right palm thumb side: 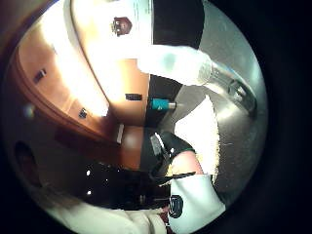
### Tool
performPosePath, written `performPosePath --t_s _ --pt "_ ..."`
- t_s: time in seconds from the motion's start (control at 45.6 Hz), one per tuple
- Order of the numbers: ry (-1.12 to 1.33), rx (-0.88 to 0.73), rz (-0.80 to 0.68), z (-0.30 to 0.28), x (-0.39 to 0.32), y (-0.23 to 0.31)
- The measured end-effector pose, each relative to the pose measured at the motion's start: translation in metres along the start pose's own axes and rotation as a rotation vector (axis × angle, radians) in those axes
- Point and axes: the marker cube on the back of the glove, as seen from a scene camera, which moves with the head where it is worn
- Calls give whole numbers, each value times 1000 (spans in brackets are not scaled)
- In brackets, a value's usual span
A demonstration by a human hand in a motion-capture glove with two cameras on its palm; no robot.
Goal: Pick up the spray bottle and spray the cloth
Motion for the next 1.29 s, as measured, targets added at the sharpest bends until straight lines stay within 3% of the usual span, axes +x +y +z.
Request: performPosePath --t_s 0.439,0.833,1.14,1.294 --pt "-97 35 75 46 6 -23" --pt "-135 72 120 52 -12 -65" --pt "-106 -42 89 66 -18 -84" --pt "28 -275 -13 94 -36 -72"
